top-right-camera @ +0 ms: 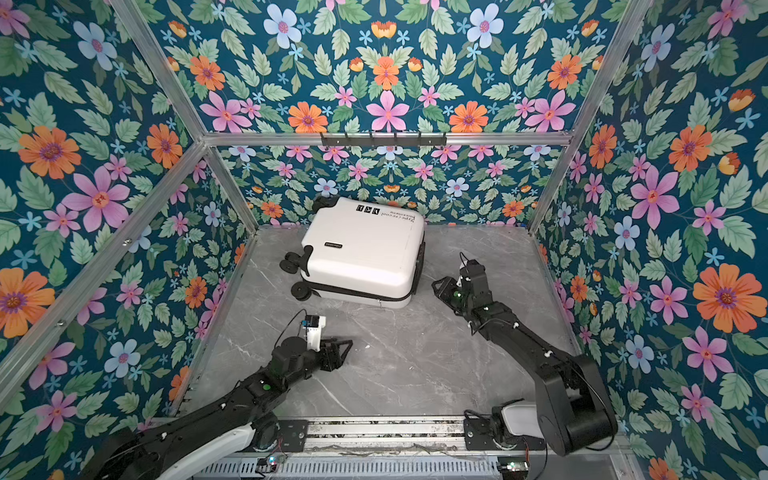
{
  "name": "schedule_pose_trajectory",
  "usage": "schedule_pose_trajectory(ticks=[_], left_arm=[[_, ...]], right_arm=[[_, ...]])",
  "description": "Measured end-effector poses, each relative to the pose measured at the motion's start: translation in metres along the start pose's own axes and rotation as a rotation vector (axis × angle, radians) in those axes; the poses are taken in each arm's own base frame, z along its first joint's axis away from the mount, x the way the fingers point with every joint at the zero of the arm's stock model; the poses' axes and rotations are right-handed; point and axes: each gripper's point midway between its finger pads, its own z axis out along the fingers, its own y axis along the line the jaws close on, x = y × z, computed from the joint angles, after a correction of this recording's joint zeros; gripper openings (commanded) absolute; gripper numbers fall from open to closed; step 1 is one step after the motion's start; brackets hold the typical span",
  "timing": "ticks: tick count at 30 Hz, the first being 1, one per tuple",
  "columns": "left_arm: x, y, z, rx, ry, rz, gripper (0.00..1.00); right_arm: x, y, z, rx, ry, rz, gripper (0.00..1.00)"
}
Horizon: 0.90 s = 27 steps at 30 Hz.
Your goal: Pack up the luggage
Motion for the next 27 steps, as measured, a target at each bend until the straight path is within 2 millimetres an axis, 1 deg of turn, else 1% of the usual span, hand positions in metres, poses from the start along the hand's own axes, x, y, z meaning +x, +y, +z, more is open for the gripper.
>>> schedule_pose_trajectory(ticks=[1,2,6,10,13,18,27], left_arm=[[0.0,-0.01,0.002,0.026,-0.01,0.033,0.7],[-0.001,-0.015,0.003,0.039,-0.022,0.054,0.7],[-0.007,-0.022,0.01,0.043,-0.065,0.08,0.7],[-0.01,-0.027,0.01,0.057,-0.102,0.086,0.7],[-0.015,-0.027,0.007,0.057,-0.137,0.084,0.7],[-0.024,-0.026,0.0,0.049,-0.188,0.076,0.7],[-0.021,-0.02,0.0,0.027,-0.187,0.069,0.7]], right_arm=[[-0.004,0.001,0.007,-0.001,0.01,0.01,0.42],[-0.007,0.003,0.012,-0.005,0.018,0.013,0.42],[-0.012,0.006,0.046,-0.02,0.073,0.07,0.41],[-0.02,-0.002,0.077,-0.03,0.082,0.162,0.46],[-0.024,-0.011,0.095,-0.024,0.08,0.226,0.47],[-0.032,-0.007,0.109,-0.065,0.06,0.261,0.48],[-0.034,-0.009,0.124,-0.097,0.053,0.294,0.47]])
